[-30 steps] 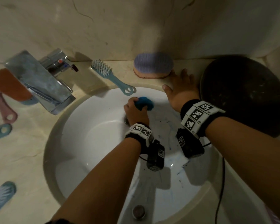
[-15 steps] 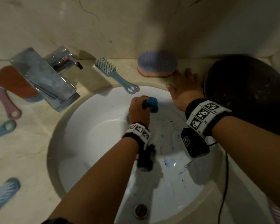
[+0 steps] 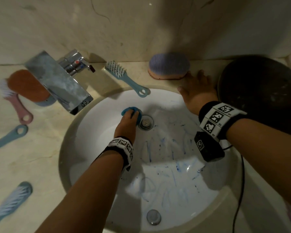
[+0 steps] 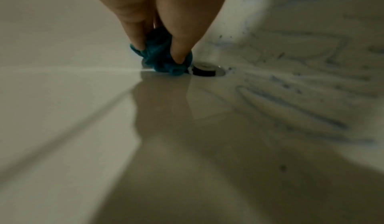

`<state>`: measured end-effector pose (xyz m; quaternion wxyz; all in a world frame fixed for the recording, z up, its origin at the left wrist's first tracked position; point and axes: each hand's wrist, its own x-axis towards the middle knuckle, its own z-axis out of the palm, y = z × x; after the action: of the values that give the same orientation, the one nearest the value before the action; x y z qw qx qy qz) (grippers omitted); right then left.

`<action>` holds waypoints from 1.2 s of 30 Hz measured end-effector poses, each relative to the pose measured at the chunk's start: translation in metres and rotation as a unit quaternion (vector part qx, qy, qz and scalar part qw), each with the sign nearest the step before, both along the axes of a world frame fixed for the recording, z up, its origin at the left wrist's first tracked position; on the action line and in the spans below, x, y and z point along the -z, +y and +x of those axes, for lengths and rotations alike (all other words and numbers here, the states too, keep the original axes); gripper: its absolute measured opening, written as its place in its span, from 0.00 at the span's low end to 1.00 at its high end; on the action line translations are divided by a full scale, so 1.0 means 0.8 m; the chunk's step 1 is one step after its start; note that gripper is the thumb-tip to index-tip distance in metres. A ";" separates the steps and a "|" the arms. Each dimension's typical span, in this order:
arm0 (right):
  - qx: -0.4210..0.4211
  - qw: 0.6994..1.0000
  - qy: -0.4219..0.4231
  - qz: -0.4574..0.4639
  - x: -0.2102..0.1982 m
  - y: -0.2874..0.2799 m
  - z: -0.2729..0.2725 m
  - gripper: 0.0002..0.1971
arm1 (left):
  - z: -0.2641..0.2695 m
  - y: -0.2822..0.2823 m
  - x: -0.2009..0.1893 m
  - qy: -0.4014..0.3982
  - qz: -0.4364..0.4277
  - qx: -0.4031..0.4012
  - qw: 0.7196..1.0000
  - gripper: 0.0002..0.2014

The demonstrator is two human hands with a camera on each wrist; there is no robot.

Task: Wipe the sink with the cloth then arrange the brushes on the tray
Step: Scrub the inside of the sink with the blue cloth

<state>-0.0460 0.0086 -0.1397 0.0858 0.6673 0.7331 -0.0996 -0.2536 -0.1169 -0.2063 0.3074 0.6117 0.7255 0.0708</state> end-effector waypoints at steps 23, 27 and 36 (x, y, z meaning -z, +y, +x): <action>0.018 0.999 0.022 -0.018 -0.021 -0.005 -0.006 0.32 | 0.017 0.015 -0.044 0.020 -0.036 0.029 0.999 0.21; -0.002 0.999 0.018 -0.041 -0.039 -0.016 -0.001 0.30 | 0.068 0.032 -0.060 -0.089 -0.016 -0.065 0.994 0.18; -0.076 0.993 -0.039 -0.082 -0.052 -0.021 0.015 0.33 | 0.154 0.040 -0.042 -0.243 -0.035 -0.222 0.944 0.24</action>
<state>-0.0338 -0.0084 -0.0978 0.1757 0.6041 0.7670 -0.1262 -0.1302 -0.0847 -0.1728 0.4718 0.3887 0.7482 0.2581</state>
